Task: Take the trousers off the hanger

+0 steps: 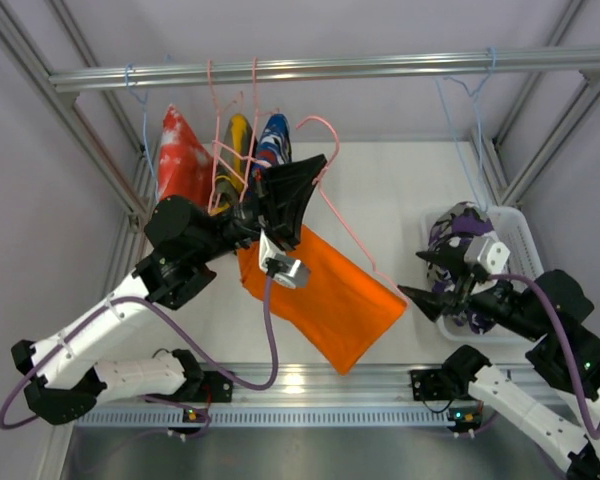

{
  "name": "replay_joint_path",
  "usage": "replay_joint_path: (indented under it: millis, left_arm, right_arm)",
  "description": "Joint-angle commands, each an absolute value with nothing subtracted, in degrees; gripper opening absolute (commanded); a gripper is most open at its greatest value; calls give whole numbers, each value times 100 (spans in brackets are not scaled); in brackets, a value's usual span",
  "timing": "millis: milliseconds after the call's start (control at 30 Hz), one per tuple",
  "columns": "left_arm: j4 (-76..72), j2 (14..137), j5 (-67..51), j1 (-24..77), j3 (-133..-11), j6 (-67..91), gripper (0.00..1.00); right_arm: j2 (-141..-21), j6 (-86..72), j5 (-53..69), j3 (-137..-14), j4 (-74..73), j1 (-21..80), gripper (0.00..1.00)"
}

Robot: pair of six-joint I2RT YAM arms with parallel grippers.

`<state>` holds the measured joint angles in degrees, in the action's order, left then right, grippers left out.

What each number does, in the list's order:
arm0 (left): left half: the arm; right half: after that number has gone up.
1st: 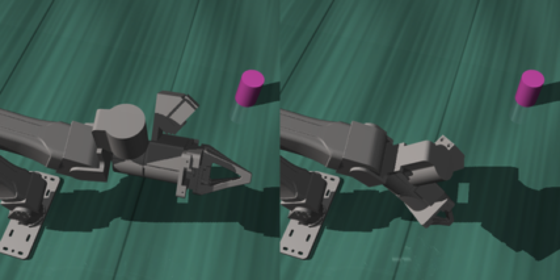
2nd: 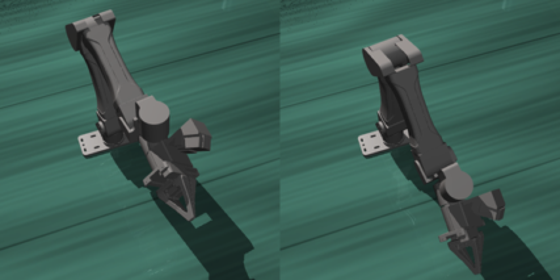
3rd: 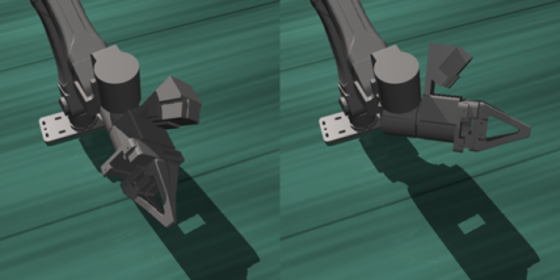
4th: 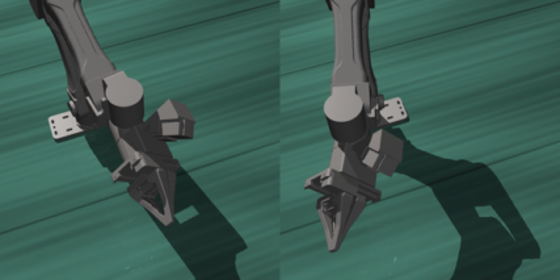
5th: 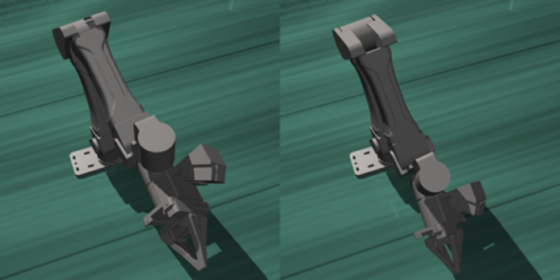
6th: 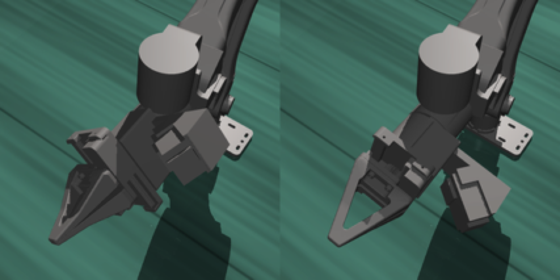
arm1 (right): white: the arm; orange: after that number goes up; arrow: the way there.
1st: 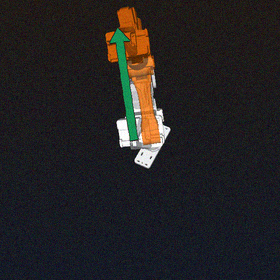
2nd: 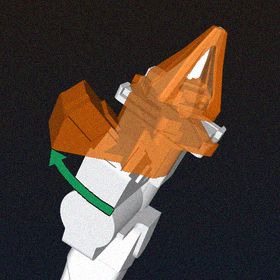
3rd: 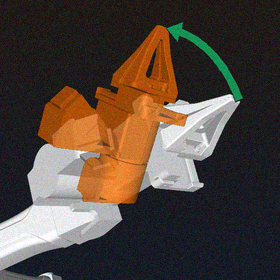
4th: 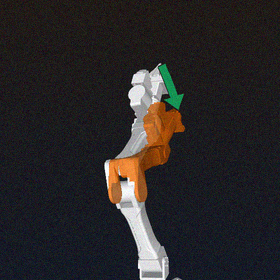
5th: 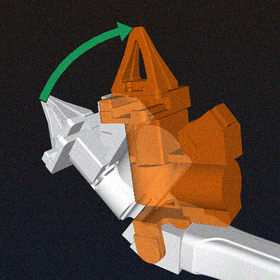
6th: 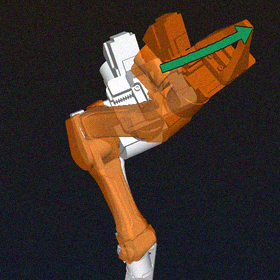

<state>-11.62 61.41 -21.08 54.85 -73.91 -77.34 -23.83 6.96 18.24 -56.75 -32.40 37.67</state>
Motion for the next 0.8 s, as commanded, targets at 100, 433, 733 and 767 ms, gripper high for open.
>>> replay_joint_path:
  millis: [100,433,733,767]
  left_arm:
    - [-2013,6117,-1767,5467,-8156,-7963,0]
    - [-2057,6293,-1705,5476,-8481,-7919,0]
    - [-2048,6311,-1573,5467,-8648,-7699,0]
    - [-2039,6302,-1556,5467,-8657,-7691,0]
  right_arm:
    - [-1680,1098,2329,-5572,-3761,3691,71]
    - [-1942,1002,2987,-5564,-3419,3691,72]
    - [-2233,878,2549,-5344,-2838,3691,65]
    - [-2206,896,2584,-5326,-2874,3691,64]
